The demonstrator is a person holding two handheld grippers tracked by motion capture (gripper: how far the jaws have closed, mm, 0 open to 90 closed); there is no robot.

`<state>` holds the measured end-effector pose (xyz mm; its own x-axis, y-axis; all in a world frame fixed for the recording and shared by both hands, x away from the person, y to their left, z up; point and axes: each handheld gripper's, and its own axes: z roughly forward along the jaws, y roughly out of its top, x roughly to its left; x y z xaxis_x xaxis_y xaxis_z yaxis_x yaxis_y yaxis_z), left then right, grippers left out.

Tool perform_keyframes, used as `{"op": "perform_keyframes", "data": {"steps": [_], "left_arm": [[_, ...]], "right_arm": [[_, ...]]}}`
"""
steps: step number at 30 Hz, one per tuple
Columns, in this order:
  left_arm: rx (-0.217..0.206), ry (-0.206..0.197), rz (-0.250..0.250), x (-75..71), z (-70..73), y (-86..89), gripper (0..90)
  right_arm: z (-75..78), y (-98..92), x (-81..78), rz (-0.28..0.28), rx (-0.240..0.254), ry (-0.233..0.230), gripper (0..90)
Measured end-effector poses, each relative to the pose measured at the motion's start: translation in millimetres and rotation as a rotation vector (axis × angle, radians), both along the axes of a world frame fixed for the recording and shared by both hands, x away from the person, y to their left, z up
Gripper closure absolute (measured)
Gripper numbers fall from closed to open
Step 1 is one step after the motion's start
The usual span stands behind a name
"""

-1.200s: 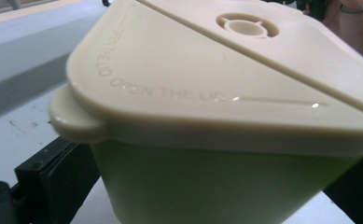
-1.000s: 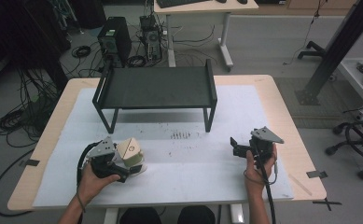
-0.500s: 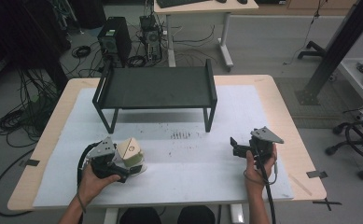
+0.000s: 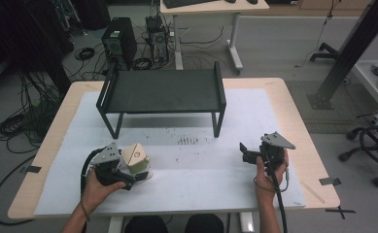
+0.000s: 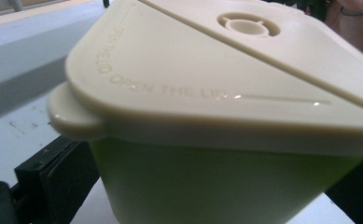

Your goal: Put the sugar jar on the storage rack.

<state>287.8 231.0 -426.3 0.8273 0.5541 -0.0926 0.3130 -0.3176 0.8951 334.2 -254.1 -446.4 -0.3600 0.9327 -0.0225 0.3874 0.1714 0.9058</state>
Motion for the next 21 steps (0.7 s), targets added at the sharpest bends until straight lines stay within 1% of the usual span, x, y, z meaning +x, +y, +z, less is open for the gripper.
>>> {"op": "perform_keyframes", "data": {"steps": [21], "left_arm": [[0.001, 0.000, -0.002, 1.1, -0.6, -0.5, 1.5]], "right_arm": [[-0.1, -0.1, 0.1, -0.001, -0.001, 0.000, 1.0]]}}
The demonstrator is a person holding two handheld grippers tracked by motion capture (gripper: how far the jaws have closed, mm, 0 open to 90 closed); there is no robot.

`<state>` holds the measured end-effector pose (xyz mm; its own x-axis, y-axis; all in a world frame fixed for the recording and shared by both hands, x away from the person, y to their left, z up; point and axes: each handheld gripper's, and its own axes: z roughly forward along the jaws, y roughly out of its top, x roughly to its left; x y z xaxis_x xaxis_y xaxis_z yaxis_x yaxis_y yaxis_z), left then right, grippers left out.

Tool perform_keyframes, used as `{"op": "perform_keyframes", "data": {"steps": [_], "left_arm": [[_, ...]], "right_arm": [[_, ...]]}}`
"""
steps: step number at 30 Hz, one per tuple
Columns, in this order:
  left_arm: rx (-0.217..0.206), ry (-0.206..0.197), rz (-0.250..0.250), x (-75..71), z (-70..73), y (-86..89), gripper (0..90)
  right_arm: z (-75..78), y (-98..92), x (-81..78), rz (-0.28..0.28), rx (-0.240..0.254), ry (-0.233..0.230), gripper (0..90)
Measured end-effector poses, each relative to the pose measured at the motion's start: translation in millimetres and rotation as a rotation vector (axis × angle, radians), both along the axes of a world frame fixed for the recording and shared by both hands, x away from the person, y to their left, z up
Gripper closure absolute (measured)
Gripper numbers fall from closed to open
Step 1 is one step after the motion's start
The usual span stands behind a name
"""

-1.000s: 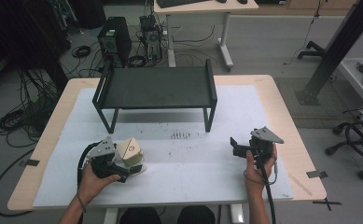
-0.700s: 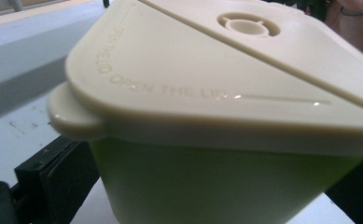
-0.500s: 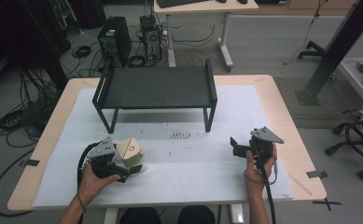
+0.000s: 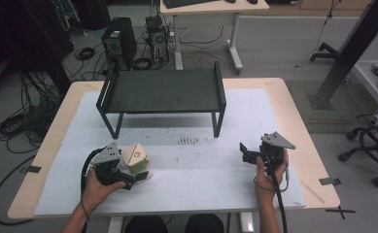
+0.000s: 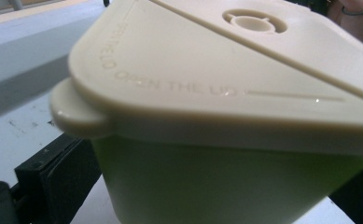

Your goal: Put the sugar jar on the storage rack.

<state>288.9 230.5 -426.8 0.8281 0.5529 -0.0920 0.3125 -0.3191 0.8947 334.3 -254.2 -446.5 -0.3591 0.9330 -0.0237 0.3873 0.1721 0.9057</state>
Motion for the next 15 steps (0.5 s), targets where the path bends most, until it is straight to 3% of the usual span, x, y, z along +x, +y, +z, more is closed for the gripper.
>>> {"op": "perform_keyframes", "data": {"steps": [15], "left_arm": [[-0.001, 0.009, 0.002, 1.6, -3.8, -0.2, 5.7]], "right_arm": [[-0.1, 0.3, 0.2, 0.002, -0.001, 0.002, 1.0]]}}
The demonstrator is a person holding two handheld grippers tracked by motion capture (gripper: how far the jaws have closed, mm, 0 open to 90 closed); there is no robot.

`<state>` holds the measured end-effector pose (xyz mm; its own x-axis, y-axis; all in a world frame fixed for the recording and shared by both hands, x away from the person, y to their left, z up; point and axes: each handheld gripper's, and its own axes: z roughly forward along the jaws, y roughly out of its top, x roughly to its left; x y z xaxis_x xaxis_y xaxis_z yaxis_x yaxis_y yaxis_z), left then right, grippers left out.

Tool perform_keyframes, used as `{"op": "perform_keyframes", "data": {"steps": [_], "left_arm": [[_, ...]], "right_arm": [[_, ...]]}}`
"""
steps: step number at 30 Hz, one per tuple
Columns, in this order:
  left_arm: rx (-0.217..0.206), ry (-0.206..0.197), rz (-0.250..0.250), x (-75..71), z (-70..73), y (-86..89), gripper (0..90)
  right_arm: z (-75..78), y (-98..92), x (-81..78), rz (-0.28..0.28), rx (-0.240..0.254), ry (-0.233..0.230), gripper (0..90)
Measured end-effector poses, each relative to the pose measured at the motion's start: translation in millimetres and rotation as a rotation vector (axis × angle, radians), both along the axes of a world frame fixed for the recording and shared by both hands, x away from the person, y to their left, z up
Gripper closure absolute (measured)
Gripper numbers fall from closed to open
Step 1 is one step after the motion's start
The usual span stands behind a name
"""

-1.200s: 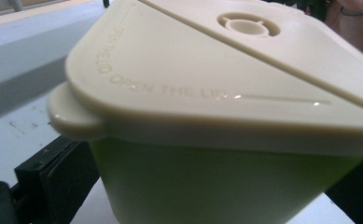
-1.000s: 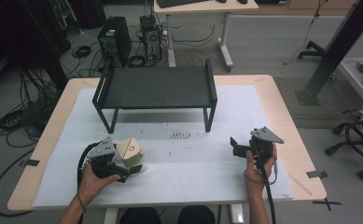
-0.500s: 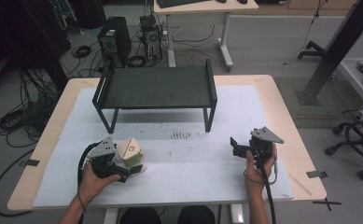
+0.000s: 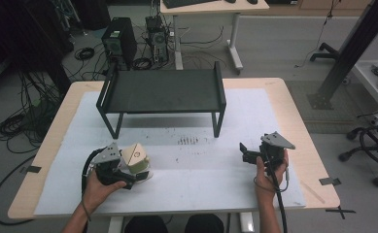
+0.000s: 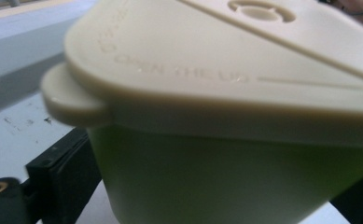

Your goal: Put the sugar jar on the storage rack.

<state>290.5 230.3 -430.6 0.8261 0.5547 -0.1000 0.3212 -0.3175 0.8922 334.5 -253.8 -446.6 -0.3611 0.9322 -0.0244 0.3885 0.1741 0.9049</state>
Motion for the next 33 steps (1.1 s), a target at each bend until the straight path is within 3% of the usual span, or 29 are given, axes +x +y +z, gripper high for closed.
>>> {"op": "perform_keyframes", "data": {"steps": [1, 3, 4, 33], "left_arm": [[-0.003, -0.007, -0.002, -0.2, 0.0, 0.6, 8.4], [-0.003, -0.018, -0.003, -0.3, 0.1, 1.6, 24.3], [0.005, -0.023, -0.003, -0.2, 0.2, 2.0, 27.9], [0.002, -0.035, 0.008, -1.2, -0.3, 1.5, 29.0]], "right_arm": [[0.0, 0.0, 0.0, 0.000, 0.000, 0.000, 1.0], [0.0, -0.1, 0.0, 0.000, 0.000, 0.000, 1.0], [0.0, -0.1, 0.1, 0.000, 0.000, 0.000, 1.0], [0.1, -0.2, -0.2, -0.001, 0.002, 0.001, 1.0]]}}
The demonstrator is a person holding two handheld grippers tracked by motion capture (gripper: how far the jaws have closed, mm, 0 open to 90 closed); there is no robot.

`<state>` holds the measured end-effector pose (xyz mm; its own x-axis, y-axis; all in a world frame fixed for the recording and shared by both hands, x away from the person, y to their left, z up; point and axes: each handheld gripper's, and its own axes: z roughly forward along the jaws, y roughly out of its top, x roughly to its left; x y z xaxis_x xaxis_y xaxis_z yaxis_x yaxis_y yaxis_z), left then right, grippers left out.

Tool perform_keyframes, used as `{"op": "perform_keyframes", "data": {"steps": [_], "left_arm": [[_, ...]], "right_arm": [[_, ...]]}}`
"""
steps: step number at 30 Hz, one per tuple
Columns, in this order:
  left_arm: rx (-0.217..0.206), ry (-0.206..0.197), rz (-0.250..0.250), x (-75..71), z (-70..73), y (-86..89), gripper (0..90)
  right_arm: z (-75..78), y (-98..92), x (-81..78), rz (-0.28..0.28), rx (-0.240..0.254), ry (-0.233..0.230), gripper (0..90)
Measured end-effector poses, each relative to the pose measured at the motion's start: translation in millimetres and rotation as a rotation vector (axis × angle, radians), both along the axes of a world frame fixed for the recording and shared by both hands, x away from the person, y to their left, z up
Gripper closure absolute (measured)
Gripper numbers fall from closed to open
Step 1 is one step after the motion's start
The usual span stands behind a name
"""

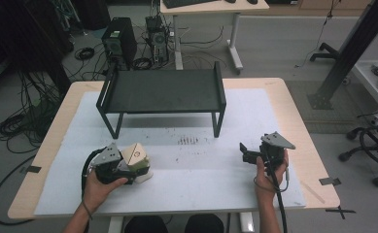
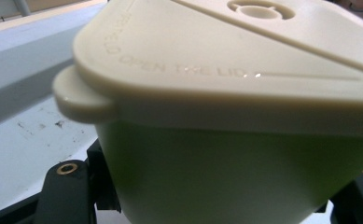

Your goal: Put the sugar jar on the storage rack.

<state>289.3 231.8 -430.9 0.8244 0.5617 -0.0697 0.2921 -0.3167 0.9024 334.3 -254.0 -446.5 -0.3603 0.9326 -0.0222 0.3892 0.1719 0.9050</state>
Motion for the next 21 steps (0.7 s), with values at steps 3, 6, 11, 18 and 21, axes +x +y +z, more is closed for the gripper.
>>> {"op": "perform_keyframes", "data": {"steps": [3, 6, 11, 18, 21], "left_arm": [[-0.001, -0.002, -0.003, 0.1, -0.2, 0.2, 29.0], [0.001, -0.001, -0.007, 0.4, 0.1, 0.4, 29.0], [-0.002, -0.001, -0.004, 0.7, -0.1, 0.6, 29.0], [-0.001, -0.003, -0.006, 0.6, -0.2, 0.7, 29.0], [-0.004, 0.000, -0.005, 0.8, -0.3, 0.9, 29.0]], "right_arm": [[0.0, 0.0, 0.0, 0.001, -0.001, 0.000, 1.0], [0.0, 0.1, 0.1, 0.001, -0.001, -0.001, 1.0], [0.1, 0.0, -0.1, -0.001, -0.001, -0.001, 1.0], [0.1, 0.3, 0.0, 0.000, -0.003, -0.001, 1.0], [0.1, 0.3, 0.0, 0.001, -0.004, -0.001, 1.0]]}}
